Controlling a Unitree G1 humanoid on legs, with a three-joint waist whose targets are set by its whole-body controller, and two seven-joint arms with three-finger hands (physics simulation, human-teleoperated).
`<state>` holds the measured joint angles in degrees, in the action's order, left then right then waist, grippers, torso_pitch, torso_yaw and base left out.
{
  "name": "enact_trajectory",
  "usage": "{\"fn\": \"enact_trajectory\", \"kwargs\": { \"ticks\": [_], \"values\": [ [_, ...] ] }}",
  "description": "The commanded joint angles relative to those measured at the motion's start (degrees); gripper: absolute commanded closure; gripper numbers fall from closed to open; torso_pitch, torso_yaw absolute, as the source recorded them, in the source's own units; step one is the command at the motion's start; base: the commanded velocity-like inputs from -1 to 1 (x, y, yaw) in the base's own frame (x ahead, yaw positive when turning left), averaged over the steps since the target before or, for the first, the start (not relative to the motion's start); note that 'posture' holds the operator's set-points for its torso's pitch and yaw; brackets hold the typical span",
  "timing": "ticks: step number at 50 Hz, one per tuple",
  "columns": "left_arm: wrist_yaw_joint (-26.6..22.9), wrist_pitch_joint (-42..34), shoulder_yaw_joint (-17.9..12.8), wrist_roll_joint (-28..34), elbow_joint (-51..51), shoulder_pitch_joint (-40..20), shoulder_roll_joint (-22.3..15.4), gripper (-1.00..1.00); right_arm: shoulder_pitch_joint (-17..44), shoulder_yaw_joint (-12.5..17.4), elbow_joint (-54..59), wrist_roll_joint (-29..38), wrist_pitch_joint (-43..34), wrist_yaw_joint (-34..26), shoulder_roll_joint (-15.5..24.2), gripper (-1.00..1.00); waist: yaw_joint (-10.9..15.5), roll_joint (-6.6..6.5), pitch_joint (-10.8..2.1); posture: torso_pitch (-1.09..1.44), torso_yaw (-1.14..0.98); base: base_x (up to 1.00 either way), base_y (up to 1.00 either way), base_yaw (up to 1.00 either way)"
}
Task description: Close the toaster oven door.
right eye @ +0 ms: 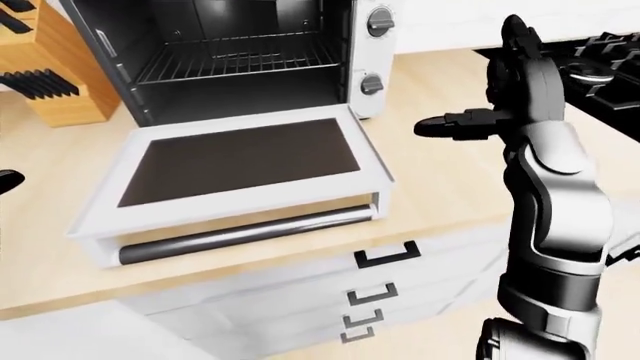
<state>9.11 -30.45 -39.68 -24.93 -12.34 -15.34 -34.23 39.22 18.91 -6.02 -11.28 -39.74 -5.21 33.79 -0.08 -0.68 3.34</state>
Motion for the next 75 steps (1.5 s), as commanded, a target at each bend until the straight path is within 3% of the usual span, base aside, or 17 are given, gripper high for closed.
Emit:
{"fn": "enact_trajectory", "kwargs": {
  "ticks": [1, 31, 75],
  "values": [
    [0.1, 1.5, -1.1, -0.5, -1.7, -1.1, -1.5, -1.0, 2.7, 0.3, -0.1, 1.5, 2.5, -0.7, 1.1, -1.0, 0.0, -0.18, -1.22, 0.0, 0.0, 0.0, 0.0, 0.0],
    [0.9, 1.3, -2.8, -2.6, -0.6, -0.9, -3.6, -1.0, 14.4, -4.5, 18.1, 10.5, 9.9, -5.0, 0.0, -1.0, -0.2, -0.97, -2.15, 0.0, 0.0, 0.0, 0.0, 0.0],
    [1.6, 0.7, -3.1, -4.2, -1.1, -0.8, -4.2, -1.0, 8.5, -6.4, 19.0, 18.2, 15.8, -9.2, -5.5, -1.0, -0.5, -1.31, -1.7, 0.0, 0.0, 0.0, 0.0, 0.0]
  ]
}}
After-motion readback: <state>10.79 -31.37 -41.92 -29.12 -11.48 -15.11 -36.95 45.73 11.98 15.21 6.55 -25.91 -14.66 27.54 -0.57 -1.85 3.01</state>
